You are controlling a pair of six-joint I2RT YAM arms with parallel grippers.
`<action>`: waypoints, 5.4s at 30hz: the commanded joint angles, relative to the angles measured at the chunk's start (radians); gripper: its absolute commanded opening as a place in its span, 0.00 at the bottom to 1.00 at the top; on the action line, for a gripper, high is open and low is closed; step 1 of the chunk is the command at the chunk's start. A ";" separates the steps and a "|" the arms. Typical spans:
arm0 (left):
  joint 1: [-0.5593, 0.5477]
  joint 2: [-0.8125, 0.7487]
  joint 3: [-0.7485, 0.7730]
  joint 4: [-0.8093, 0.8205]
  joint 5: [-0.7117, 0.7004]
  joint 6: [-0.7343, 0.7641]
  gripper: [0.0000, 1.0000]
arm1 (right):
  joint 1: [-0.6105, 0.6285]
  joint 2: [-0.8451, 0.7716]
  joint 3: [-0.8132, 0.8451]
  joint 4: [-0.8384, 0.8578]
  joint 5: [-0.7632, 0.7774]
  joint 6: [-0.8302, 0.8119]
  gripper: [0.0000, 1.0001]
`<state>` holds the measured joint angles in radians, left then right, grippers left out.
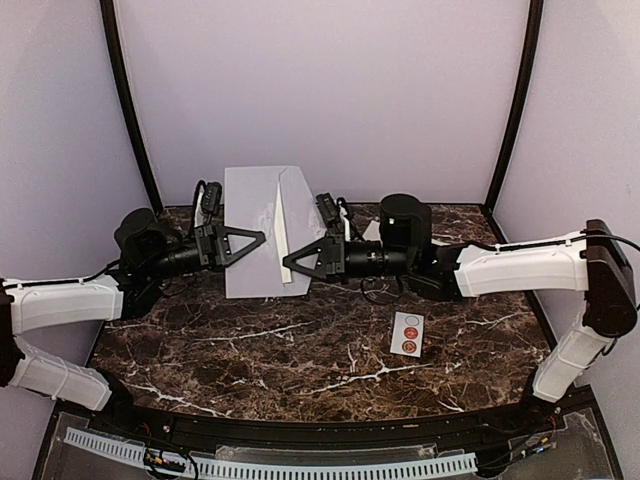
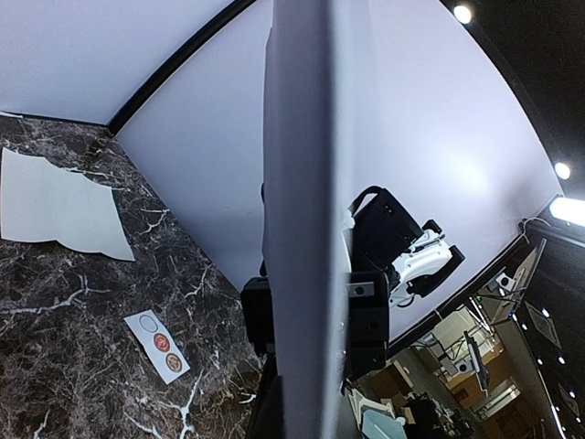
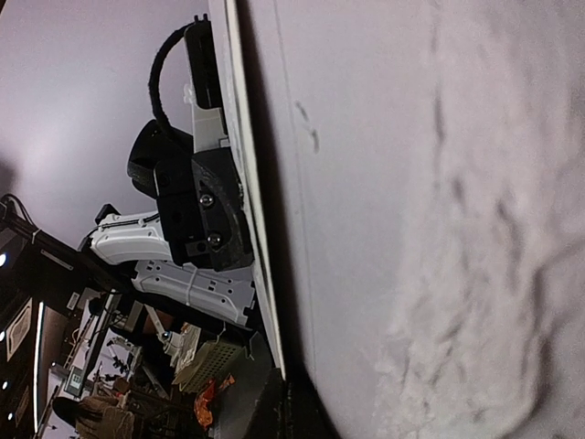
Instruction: Place the letter into the envelope and seal it
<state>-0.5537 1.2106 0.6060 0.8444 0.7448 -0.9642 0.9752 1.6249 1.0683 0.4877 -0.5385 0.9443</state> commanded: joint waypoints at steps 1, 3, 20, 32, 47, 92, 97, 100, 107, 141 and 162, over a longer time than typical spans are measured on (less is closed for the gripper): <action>-0.003 -0.013 0.001 0.047 0.017 0.002 0.00 | 0.001 0.001 -0.005 0.031 -0.012 -0.006 0.00; -0.003 -0.010 0.000 0.049 0.019 0.002 0.02 | 0.001 0.005 -0.001 0.036 -0.015 -0.006 0.00; -0.003 0.012 0.000 0.074 0.048 -0.010 0.08 | 0.018 0.073 0.052 0.117 -0.048 0.025 0.00; 0.000 -0.044 -0.009 -0.019 -0.025 0.045 0.00 | -0.008 -0.092 0.005 -0.107 0.067 -0.081 0.36; 0.001 -0.025 -0.028 0.033 0.021 0.018 0.00 | -0.075 -0.210 -0.054 -0.257 0.214 -0.147 0.96; 0.001 0.099 -0.184 -0.417 -0.345 0.165 0.55 | -0.058 0.156 0.013 -0.474 0.315 -0.133 0.00; 0.001 0.034 -0.166 -0.518 -0.428 0.199 0.67 | -0.065 0.164 0.019 -0.526 0.340 -0.131 0.04; 0.002 -0.001 -0.151 -0.567 -0.461 0.212 0.71 | -0.066 0.157 0.026 -0.547 0.353 -0.137 0.29; 0.027 -0.086 -0.060 -0.706 -0.497 0.274 0.80 | -0.074 0.072 0.058 -0.699 0.487 -0.194 0.83; 0.467 0.065 0.388 -1.038 -0.324 0.665 0.86 | -0.583 0.266 0.235 -0.752 0.455 -0.616 0.99; 0.466 0.030 0.260 -0.947 -0.227 0.635 0.86 | -0.530 0.340 0.072 -0.603 0.212 -0.610 0.98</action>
<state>-0.0933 1.2774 0.8974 -0.1471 0.4664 -0.3031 0.4007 1.9530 1.1866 -0.1307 -0.2760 0.3222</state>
